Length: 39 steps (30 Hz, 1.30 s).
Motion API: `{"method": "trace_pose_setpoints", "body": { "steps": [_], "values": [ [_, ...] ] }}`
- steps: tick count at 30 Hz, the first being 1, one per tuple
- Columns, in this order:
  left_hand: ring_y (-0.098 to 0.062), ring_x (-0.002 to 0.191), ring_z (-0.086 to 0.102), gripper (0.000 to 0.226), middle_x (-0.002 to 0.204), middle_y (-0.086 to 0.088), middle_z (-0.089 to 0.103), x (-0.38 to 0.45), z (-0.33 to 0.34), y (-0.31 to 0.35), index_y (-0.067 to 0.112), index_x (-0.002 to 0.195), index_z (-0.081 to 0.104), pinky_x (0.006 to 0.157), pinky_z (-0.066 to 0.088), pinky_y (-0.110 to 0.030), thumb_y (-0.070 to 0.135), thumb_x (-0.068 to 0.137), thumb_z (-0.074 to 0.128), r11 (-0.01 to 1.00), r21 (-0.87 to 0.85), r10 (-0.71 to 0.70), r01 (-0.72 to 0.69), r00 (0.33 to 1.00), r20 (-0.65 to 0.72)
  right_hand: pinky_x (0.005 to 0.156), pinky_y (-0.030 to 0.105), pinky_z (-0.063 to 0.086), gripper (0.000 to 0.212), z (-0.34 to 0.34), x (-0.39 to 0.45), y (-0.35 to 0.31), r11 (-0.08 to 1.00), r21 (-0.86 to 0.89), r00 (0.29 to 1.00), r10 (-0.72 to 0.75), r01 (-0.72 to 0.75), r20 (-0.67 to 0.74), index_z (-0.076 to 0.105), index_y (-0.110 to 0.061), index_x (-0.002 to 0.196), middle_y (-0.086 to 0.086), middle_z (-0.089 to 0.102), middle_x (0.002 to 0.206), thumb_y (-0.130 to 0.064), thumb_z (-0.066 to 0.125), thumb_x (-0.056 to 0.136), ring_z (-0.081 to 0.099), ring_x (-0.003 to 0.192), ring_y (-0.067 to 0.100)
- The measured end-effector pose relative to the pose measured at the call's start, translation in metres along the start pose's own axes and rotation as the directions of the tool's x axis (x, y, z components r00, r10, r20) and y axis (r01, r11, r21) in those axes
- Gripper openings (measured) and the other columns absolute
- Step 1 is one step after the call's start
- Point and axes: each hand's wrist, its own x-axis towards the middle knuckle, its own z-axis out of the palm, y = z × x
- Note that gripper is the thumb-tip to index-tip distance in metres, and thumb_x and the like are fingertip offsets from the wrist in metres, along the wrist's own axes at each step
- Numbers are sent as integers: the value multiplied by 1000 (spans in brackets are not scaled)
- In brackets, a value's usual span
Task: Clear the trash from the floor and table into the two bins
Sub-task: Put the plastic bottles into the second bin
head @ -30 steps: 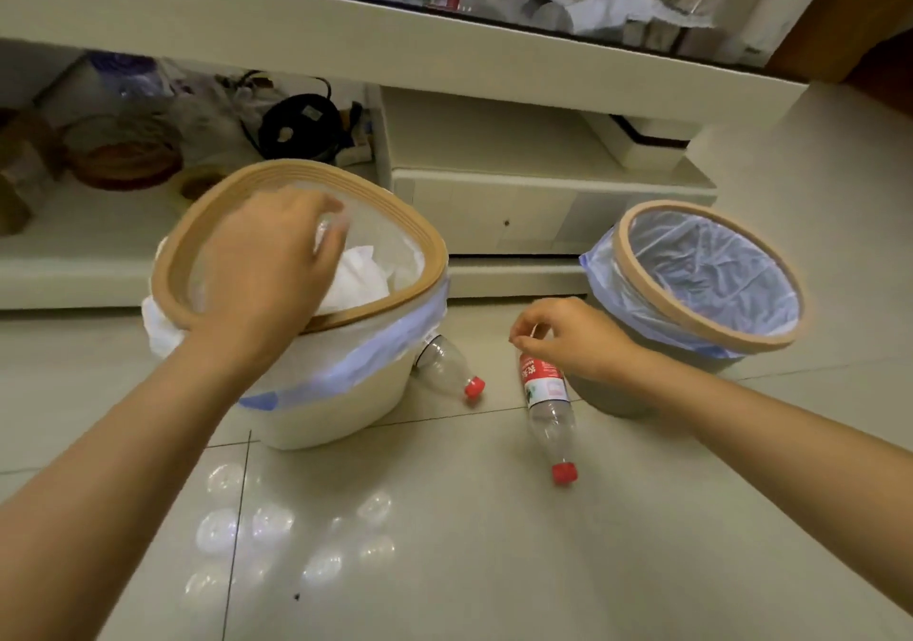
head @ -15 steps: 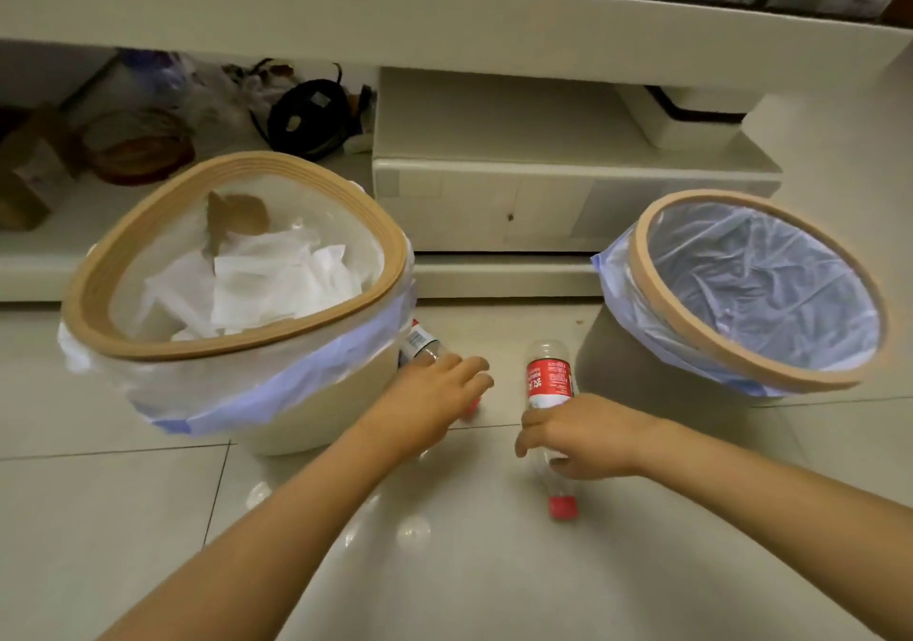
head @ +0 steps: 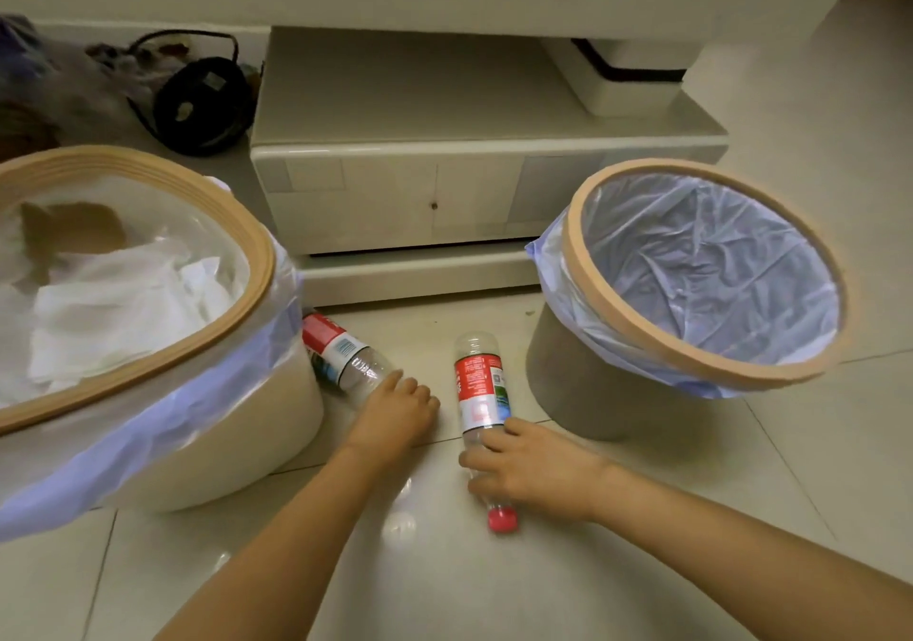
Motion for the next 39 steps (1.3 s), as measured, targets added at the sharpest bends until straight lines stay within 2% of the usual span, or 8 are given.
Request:
{"method": "trace_pose_setpoints", "body": {
  "steps": [10, 14, 18, 23, 28, 33, 35, 39],
  "values": [
    [-24, 65, 65, 42, 75, -8, 64, -14, -74, -16, 10, 75, 64, 42, 45, -26, -11, 39, 69, 991, -97, -118, 95, 956, -270, 85, 34, 48, 13, 7, 34, -29, 990, -125, 996, -77, 72, -34, 66, -32, 85, -12, 62, 91, -29, 70, 73, 57, 93, 16],
    [-29, 68, 66, 55, 90, -12, 66, -25, -121, -25, 5, 94, 67, 39, 49, -31, -10, 43, 83, 932, -270, -322, 242, 894, -312, 90, 35, 44, 17, -30, 25, -17, 985, 158, 932, -2, 64, -363, 63, -22, 97, -6, 65, 100, -23, 66, 80, 54, 100, 18],
    [-29, 76, 66, 43, 97, -10, 65, -30, -181, -34, 6, 108, 63, 49, 45, -27, -7, 70, 75, 857, -450, -466, 251, 750, -469, 96, 32, 43, 32, -97, 0, 6, 744, 668, 682, 498, -18, -536, 65, -20, 113, -9, 64, 114, -25, 69, 82, 54, 112, 10],
    [-20, 98, 59, 36, 117, -3, 61, -29, -246, -43, 12, 122, 57, 72, 42, -25, 9, 87, 65, 766, -619, -582, 175, 597, -552, 97, 30, 46, 41, -168, -19, 36, 494, 863, 343, 797, 105, -497, 65, -14, 118, -5, 67, 115, -22, 76, 79, 58, 111, 10],
    [2, 92, 45, 34, 111, 1, 60, -14, -287, -40, 12, 118, 59, 78, 34, -2, 7, 85, 67, 709, -706, -619, 7, 485, -617, 79, 13, 49, 37, -218, -48, 62, 395, 886, 53, 906, 244, -419, 65, -14, 117, -7, 68, 105, -21, 73, 82, 61, 97, -1],
    [0, 94, 48, 30, 108, 8, 54, 13, -324, -22, 13, 115, 58, 82, 37, -4, 10, 87, 66, 660, -739, -643, -135, 407, -649, 84, 32, 54, 31, -242, -97, 93, 447, 857, -297, 880, 255, -370, 68, -11, 108, 1, 71, 98, -30, 72, 83, 65, 94, 17],
    [-1, 95, 49, 31, 108, 9, 53, 28, -334, -12, 13, 116, 57, 82, 40, -7, 11, 87, 66, 632, -753, -644, -184, 416, -642, 84, 23, 52, 36, -244, -117, 102, 475, 850, -406, 839, 226, -361, 68, -11, 111, -2, 70, 98, -32, 72, 82, 62, 90, 7],
    [-2, 94, 51, 31, 110, 8, 55, 66, -340, 8, 15, 118, 56, 79, 40, -8, 14, 88, 65, 601, -770, -604, -213, 509, -613, 84, 15, 47, 38, -228, -139, 120, 449, 887, -440, 821, 104, -364, 65, -17, 115, -7, 67, 101, -34, 72, 81, 58, 90, 1]
  ]
}}
